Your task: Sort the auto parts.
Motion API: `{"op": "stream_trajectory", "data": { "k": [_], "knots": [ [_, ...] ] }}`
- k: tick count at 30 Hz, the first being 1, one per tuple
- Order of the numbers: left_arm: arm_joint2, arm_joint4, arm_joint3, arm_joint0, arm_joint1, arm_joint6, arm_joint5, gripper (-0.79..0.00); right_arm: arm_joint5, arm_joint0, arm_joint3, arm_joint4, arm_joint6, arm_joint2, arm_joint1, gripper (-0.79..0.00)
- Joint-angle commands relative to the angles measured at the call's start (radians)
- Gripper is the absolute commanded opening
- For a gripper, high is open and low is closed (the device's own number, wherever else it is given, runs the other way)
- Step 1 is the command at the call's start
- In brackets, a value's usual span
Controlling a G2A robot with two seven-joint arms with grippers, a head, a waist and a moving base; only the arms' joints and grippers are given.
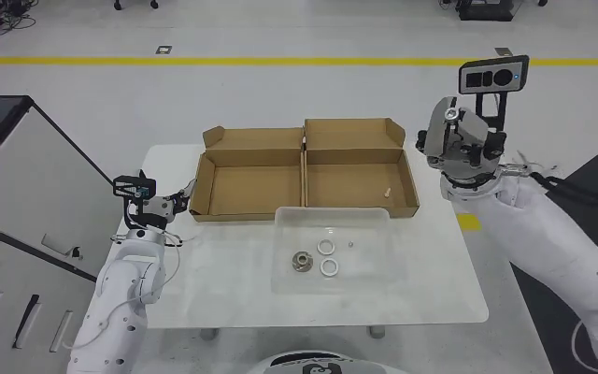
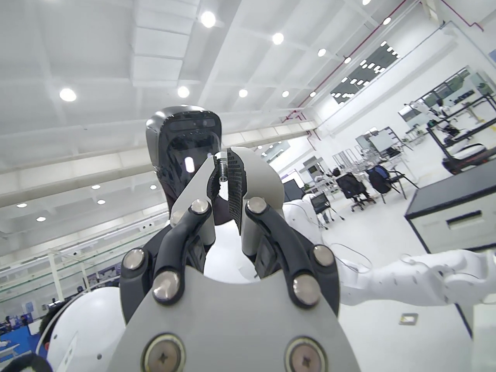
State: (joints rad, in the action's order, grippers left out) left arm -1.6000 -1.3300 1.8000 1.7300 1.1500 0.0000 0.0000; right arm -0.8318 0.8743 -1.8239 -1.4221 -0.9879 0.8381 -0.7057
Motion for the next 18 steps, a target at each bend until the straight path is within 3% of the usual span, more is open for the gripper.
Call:
{"op": "stream_trajectory", "data": {
  "k": [1, 9, 18],
  "knots": [
    [0.000, 0.000, 0.000, 0.000, 0.000, 0.000, 0.000, 0.000, 0.001, 0.002, 0.011, 0.072, 0.009, 0.015, -0.003, -0.785],
    [0.000, 0.000, 0.000, 0.000, 0.000, 0.000, 0.000, 0.000, 0.030, 0.036, 0.001, 0.303, 0.088, 0.083, -0.011, -0.785],
    [0.000, 0.000, 0.000, 0.000, 0.000, 0.000, 0.000, 0.000, 0.015, 0.114, -0.035, 0.132, 0.063, 0.141, -0.031, -0.785]
  ]
}}
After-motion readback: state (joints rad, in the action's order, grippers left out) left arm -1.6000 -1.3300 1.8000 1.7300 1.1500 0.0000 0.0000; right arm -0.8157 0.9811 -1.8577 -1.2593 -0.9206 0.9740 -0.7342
